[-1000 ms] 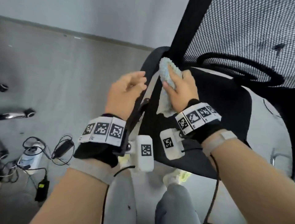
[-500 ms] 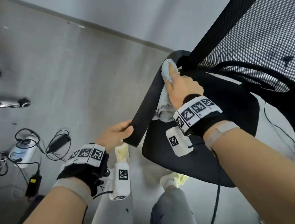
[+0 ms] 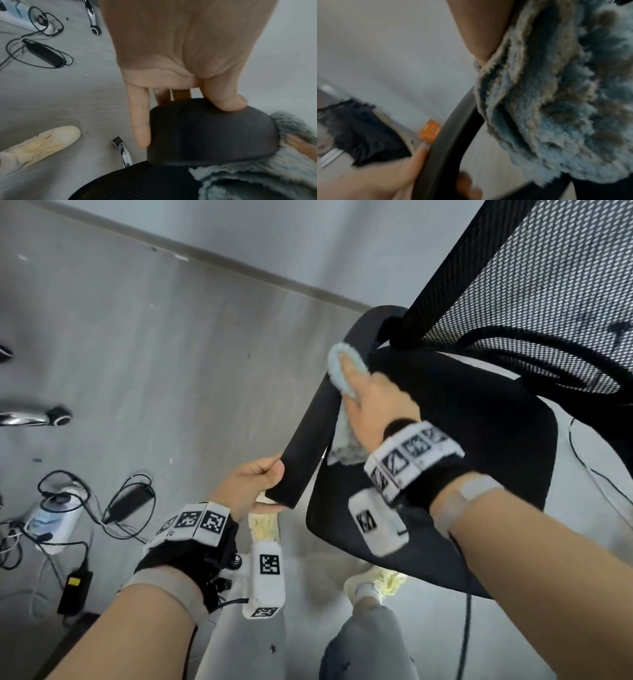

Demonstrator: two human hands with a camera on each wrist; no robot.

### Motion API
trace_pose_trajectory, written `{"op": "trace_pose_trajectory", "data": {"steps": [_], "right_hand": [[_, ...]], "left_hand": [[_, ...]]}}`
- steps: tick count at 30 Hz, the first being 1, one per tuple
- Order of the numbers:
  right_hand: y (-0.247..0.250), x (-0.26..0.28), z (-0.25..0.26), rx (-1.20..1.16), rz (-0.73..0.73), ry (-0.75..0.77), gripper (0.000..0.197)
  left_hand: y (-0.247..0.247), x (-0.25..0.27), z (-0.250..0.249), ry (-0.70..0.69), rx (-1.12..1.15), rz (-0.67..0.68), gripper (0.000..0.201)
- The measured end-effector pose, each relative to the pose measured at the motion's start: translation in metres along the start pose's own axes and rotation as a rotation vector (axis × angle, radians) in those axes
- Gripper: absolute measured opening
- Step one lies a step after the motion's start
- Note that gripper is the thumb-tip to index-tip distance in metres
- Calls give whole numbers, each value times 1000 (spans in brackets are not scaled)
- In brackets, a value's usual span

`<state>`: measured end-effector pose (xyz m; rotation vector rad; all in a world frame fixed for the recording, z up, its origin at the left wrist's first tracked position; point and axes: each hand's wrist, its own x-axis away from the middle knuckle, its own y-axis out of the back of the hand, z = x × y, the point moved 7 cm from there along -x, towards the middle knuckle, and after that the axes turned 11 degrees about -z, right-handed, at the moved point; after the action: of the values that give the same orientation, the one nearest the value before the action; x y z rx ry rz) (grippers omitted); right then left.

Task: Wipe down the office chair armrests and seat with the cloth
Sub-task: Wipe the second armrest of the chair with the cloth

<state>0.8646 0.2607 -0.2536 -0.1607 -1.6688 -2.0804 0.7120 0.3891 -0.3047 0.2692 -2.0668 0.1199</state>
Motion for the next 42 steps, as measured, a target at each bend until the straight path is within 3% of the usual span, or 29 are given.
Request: {"op": "trace_pose_trajectory", "data": {"steps": [3, 7, 9, 12, 14, 18, 21, 25, 28, 31, 36, 42], "right_hand": [[6, 5, 3, 41, -45, 106, 51], [18, -28, -14, 1, -127, -22, 48], [8, -13, -5, -37, -105, -10, 49], [-21, 40, 17, -40, -22, 156, 58], [-44, 78, 34, -22, 57, 292, 61], [-78, 114, 49, 97, 197, 499, 56], [-64, 110, 39, -1, 164, 542, 47], [-18, 100, -20, -140, 36, 323, 51], [15, 109, -82, -256, -61, 127, 51], [32, 134, -138, -345, -109, -21, 48], [48, 189, -209, -397, -144, -79, 49], [47, 241, -283, -505, -209, -183, 47]], "left_hand": [[-2, 2, 1, 0, 62, -28, 33], [-5, 1, 7, 25, 195, -117, 34], [-6, 0, 8, 51, 241, -159, 36], [-12, -1, 8, 134, 282, -105, 75], [-20, 3, 5, 156, 339, -8, 87], [-21, 12, 0, 136, 410, -1, 86], [-20, 21, -11, 53, 302, -126, 68], [-16, 37, -39, -253, 120, -497, 38], [-44, 54, -53, -405, -68, -611, 28], [-106, 68, -55, -461, -135, -529, 20], [-231, 87, -36, -472, -212, -250, 27], [-338, 103, -2, -432, -275, -75, 25]]}}
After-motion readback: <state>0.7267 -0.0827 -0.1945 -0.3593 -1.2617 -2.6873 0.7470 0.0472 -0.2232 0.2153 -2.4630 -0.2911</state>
